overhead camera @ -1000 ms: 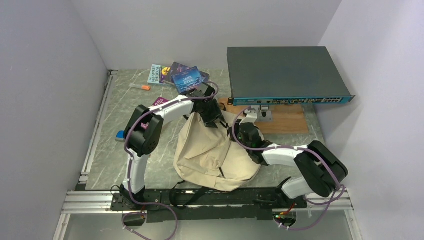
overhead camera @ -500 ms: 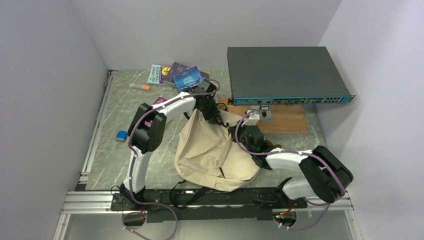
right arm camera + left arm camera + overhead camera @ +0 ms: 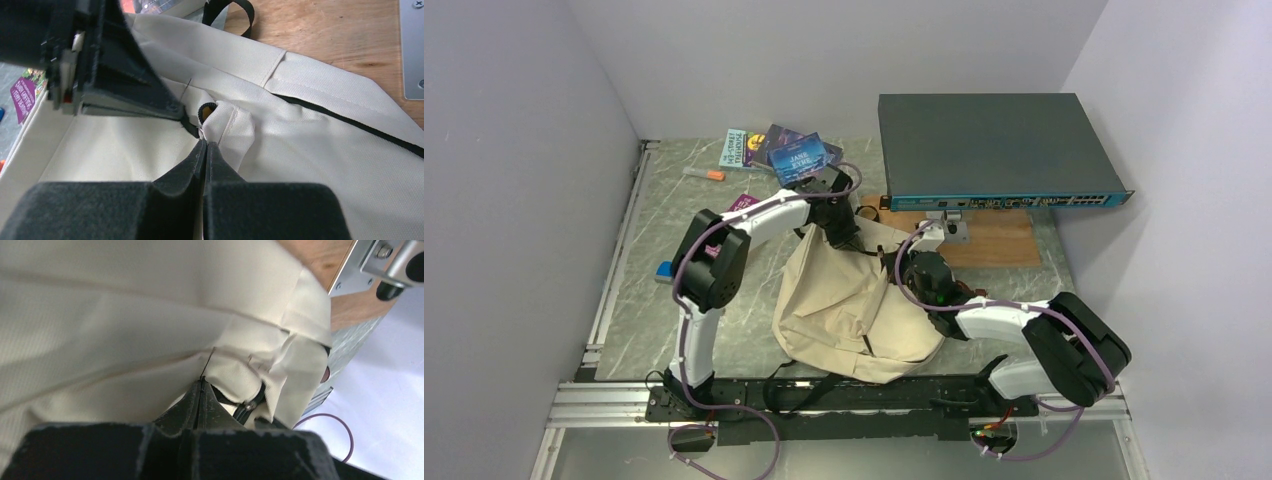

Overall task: Pack the student bag
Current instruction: Unzip the student bag at the center of the board.

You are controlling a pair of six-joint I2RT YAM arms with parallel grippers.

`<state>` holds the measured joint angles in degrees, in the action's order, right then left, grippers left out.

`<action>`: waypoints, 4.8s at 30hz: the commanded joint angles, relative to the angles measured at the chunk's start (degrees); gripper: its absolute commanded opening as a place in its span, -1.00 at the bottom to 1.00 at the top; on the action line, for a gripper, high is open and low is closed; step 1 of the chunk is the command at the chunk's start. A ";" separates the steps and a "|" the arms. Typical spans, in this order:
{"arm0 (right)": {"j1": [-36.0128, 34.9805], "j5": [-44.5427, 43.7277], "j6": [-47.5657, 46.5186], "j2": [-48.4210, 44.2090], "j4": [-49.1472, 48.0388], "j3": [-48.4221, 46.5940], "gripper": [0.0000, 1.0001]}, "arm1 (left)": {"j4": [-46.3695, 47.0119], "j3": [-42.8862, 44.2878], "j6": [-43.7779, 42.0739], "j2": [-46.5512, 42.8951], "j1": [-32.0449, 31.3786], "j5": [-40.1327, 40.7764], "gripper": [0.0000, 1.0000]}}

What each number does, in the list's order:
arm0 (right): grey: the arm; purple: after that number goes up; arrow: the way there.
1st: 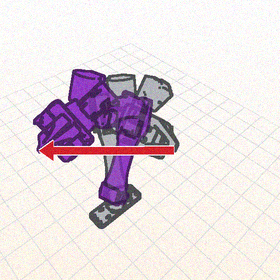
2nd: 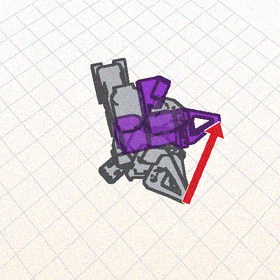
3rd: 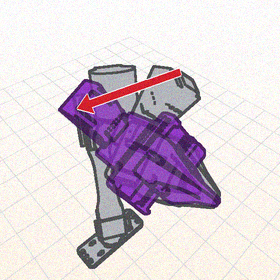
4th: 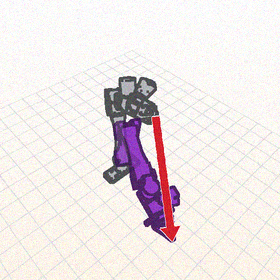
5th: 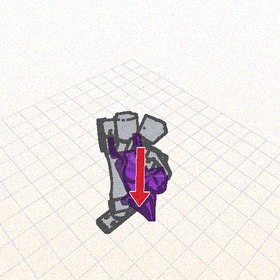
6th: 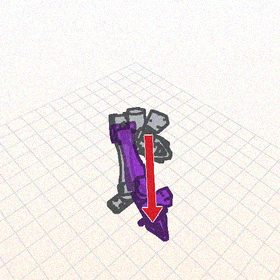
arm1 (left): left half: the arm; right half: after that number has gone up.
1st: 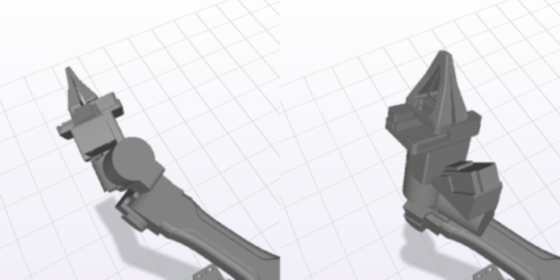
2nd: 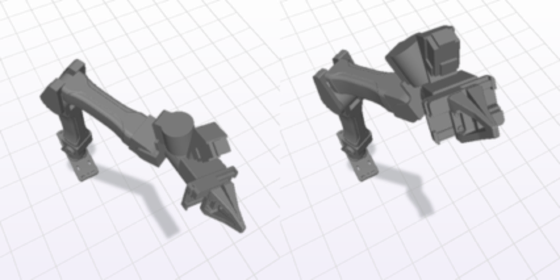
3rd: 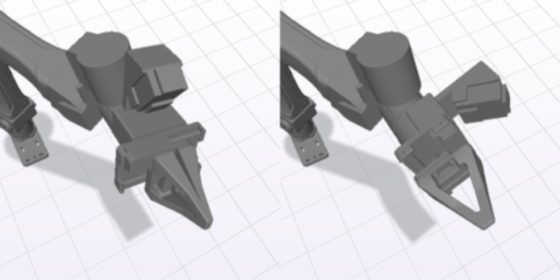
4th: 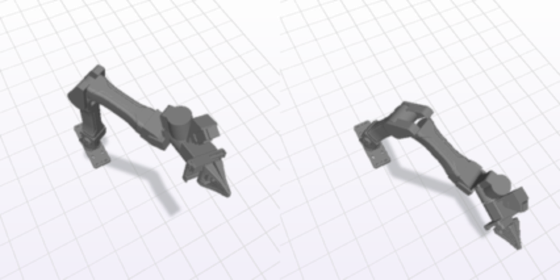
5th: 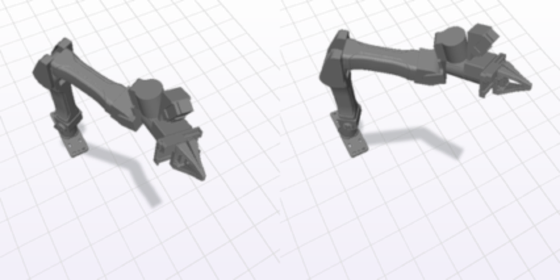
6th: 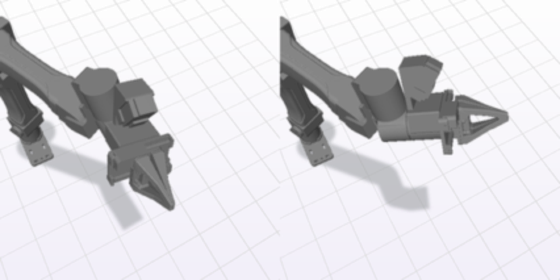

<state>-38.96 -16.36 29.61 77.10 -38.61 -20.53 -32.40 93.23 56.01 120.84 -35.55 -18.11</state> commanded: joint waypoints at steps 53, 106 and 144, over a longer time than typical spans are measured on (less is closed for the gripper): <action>-0.39 4.64 8.36 -13.53 27.98 -4.47 0.02 | 18.75 -45.38 -3.48 -49.07 -19.48 14.71 0.22; -4.90 9.42 11.04 -28.29 15.76 7.58 -1.00 | 22.20 -27.75 -12.34 -19.25 -15.90 6.97 -0.14; 0.01 -2.54 12.65 -23.38 19.98 1.82 -1.00 | 18.14 -58.96 5.37 -46.01 -31.33 16.90 -1.00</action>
<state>-42.02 -13.17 44.18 54.06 -14.04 -15.81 -9.85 40.05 56.82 77.60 -64.51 0.60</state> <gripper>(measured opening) 0.007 0.009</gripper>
